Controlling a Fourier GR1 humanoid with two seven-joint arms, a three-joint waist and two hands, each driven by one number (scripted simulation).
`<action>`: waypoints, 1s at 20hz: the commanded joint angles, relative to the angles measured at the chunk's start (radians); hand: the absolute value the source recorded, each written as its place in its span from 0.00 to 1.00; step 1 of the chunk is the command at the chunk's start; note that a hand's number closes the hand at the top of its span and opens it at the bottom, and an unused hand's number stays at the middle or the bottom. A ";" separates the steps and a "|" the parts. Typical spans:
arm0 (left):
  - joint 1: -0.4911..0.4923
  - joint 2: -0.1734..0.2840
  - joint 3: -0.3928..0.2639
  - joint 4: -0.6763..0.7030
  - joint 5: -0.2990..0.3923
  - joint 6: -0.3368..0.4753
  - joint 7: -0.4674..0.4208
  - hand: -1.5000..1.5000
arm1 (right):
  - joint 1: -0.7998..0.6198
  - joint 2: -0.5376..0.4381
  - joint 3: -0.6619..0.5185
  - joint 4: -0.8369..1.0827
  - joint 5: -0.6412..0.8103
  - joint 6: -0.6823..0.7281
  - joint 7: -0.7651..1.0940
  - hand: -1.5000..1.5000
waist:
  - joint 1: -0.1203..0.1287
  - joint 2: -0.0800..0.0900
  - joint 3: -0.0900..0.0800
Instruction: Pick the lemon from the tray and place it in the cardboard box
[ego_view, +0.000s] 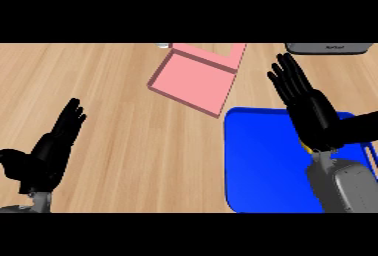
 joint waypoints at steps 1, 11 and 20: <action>0.041 0.000 -0.010 -0.002 -0.055 0.025 -0.003 0.50 | 0.018 -0.033 -0.112 0.045 -0.035 0.014 -0.058 0.00 | -0.014 -0.022 -0.027; 0.038 0.026 -0.037 0.073 -0.157 0.054 -0.028 0.50 | 0.060 -0.076 -0.416 0.365 0.238 -0.534 -0.140 0.00 | -0.020 -0.009 -0.026; 0.006 0.006 0.005 0.164 -0.163 0.013 -0.065 0.50 | 0.150 -0.284 -0.294 0.409 0.385 -0.361 -0.070 0.00 | -0.029 -0.024 -0.032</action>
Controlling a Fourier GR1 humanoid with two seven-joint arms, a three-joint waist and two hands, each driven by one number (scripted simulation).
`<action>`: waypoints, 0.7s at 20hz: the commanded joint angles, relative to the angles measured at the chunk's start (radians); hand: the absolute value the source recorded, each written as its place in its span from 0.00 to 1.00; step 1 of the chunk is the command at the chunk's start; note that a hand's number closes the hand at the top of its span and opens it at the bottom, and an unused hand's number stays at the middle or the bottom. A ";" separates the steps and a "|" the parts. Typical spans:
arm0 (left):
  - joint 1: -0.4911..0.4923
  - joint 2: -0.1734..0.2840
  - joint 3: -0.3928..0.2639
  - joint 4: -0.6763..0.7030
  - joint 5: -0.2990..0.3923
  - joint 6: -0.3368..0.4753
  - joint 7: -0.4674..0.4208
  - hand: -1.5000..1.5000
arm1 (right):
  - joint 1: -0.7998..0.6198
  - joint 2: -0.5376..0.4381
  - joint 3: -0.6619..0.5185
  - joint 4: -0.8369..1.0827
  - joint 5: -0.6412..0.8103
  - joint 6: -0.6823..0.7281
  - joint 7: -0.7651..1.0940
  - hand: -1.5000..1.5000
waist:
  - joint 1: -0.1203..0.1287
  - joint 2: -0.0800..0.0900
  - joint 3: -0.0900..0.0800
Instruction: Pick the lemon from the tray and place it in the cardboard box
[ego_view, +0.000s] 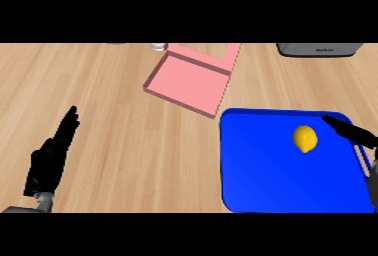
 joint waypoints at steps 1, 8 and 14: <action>0.000 -0.015 -0.019 -0.006 -0.025 0.011 0.012 0.50 | 0.042 -0.174 0.063 0.034 0.108 0.090 0.132 0.00 | 0.002 -0.004 -0.002; 0.001 -0.006 0.005 0.014 -0.011 -0.016 -0.016 0.50 | 0.033 -0.351 0.241 -0.019 0.136 0.458 0.429 0.00 | 0.010 -0.007 -0.003; 0.005 -0.008 0.024 0.017 -0.009 -0.036 -0.014 0.50 | -0.025 -0.354 0.308 -0.136 0.066 0.659 0.667 0.00 | 0.008 -0.006 -0.001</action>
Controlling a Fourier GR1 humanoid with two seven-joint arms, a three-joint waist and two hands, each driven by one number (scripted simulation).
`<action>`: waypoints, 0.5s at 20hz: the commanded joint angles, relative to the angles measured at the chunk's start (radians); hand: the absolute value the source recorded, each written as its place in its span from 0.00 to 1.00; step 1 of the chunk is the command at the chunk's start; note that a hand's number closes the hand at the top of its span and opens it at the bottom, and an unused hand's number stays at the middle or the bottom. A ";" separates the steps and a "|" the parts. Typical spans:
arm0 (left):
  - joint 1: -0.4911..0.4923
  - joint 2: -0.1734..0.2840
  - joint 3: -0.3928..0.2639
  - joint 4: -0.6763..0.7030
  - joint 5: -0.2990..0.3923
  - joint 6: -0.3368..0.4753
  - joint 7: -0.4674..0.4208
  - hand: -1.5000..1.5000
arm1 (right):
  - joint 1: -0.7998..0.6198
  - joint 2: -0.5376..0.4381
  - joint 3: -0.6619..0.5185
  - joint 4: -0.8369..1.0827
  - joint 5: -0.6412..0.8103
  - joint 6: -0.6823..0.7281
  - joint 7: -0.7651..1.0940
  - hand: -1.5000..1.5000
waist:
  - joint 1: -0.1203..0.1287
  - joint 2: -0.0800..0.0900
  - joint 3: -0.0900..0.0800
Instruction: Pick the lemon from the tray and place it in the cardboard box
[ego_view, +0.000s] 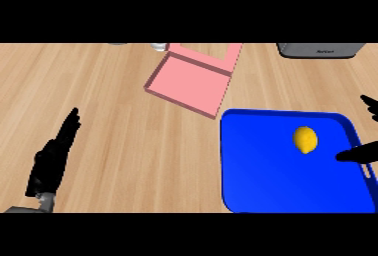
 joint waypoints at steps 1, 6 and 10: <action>-0.006 -0.021 0.004 0.027 -0.020 0.001 -0.012 0.50 | -0.009 0.023 0.066 -0.143 -0.016 0.086 0.203 0.00 | -0.006 -0.001 0.001; -0.022 -0.035 0.015 -0.025 -0.045 -0.017 0.056 0.50 | -0.055 0.124 0.100 -0.104 0.064 0.058 0.299 0.00 | -0.001 0.001 0.002; 0.049 -0.091 0.013 -0.088 -0.105 0.010 0.039 0.50 | -0.065 0.138 0.043 -0.109 0.097 0.096 0.340 0.00 | -0.001 0.001 0.002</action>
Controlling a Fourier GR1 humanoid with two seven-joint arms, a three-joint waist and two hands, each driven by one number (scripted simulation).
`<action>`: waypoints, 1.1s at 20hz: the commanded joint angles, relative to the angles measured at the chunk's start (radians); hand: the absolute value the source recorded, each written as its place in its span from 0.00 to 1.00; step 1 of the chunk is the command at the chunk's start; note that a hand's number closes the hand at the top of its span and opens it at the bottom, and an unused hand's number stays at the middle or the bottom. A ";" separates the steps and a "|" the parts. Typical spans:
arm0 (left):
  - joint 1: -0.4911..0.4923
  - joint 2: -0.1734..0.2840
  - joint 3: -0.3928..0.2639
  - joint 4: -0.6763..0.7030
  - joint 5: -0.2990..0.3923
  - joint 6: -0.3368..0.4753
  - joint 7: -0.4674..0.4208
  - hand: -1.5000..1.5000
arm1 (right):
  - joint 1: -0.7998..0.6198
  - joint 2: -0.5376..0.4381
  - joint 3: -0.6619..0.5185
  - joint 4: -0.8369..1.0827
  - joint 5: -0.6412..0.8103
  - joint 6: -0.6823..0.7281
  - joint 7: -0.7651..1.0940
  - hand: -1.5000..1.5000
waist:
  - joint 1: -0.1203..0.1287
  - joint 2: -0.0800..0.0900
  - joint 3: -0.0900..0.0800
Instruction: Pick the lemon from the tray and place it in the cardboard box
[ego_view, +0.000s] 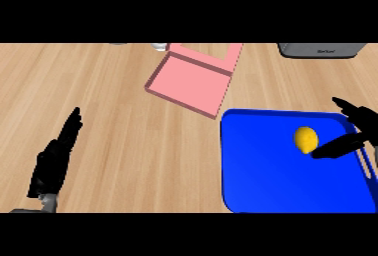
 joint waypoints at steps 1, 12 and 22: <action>-0.046 -0.033 0.042 0.051 -0.002 -0.036 -0.004 0.50 | -0.061 0.008 -0.033 0.000 0.024 0.066 0.089 0.00 | -0.003 0.001 0.000; 0.011 -0.088 0.075 -0.011 -0.095 -0.080 0.002 0.50 | -0.032 0.134 -0.070 0.176 0.187 0.050 -0.044 0.00 | 0.002 0.001 0.001; 0.020 -0.144 0.124 0.056 -0.142 -0.117 -0.060 0.50 | -0.055 0.190 -0.126 0.204 0.269 0.041 -0.075 0.00 | 0.002 0.002 0.000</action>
